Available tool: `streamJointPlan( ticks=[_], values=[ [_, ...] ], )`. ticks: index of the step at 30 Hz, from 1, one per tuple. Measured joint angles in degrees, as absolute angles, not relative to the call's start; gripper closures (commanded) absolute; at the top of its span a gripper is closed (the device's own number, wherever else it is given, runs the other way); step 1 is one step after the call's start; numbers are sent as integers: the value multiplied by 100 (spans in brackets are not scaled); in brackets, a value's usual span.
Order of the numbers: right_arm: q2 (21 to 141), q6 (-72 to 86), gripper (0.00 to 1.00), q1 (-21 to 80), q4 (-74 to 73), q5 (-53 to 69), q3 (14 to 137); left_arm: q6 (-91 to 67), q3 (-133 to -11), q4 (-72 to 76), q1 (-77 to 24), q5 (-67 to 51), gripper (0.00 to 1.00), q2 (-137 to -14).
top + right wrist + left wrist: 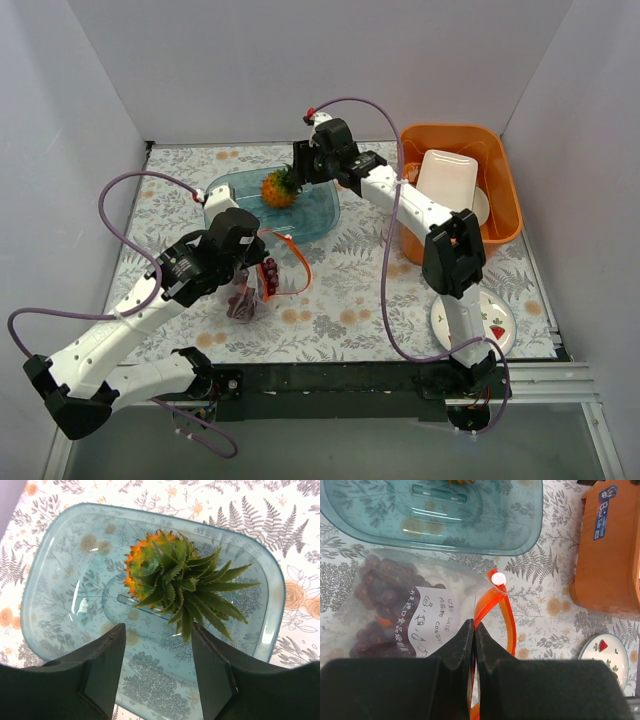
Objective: Open the zip-top bag and remove the fake food
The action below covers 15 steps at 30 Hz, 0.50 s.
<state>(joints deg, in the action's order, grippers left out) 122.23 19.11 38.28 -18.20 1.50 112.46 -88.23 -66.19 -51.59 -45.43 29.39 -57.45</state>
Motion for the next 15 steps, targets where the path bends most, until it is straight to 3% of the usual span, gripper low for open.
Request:
streamJointPlan(
  ticks=[15],
  values=[
    [11212, 1802, 29, 3828, -1992, -228, 11034, -8805, -6331, -4731, -4543, 2359, 100, -5817]
  ],
)
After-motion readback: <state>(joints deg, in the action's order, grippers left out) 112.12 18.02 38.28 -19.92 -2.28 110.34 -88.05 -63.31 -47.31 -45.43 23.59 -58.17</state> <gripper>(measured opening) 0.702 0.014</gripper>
